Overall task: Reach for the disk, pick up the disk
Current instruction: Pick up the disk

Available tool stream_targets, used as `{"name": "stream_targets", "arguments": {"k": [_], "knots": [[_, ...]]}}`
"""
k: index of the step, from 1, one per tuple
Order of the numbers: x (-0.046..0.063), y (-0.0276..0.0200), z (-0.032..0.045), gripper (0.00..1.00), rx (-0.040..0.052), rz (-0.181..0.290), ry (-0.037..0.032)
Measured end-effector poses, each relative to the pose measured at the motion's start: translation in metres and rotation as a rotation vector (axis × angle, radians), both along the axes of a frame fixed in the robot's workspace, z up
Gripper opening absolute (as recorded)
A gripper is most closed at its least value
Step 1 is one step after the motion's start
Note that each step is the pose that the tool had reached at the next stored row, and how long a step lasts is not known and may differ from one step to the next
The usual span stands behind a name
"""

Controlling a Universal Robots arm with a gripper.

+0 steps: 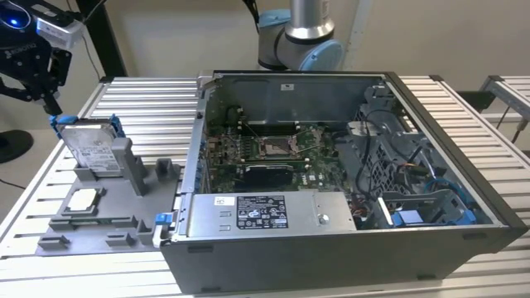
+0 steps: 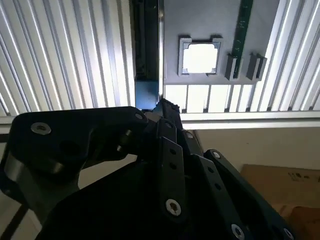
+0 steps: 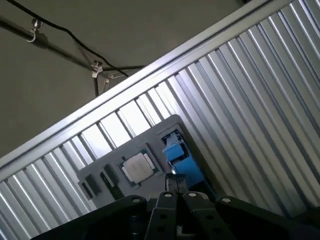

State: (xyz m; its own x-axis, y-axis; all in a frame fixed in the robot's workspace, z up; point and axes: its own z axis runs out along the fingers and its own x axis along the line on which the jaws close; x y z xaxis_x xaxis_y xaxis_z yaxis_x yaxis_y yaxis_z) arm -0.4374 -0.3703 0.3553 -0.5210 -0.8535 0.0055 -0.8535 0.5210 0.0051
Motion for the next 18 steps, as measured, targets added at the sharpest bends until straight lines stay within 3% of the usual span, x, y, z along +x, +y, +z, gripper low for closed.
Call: {"name": "stream_targets", "arguments": {"k": [11, 18], "knots": [[0.0, 0.0, 0.0, 0.0, -0.0011, 0.19, -0.0015], [0.0016, 0.0, 0.0001, 0.0, -0.0011, 0.286, -0.0014]]}}
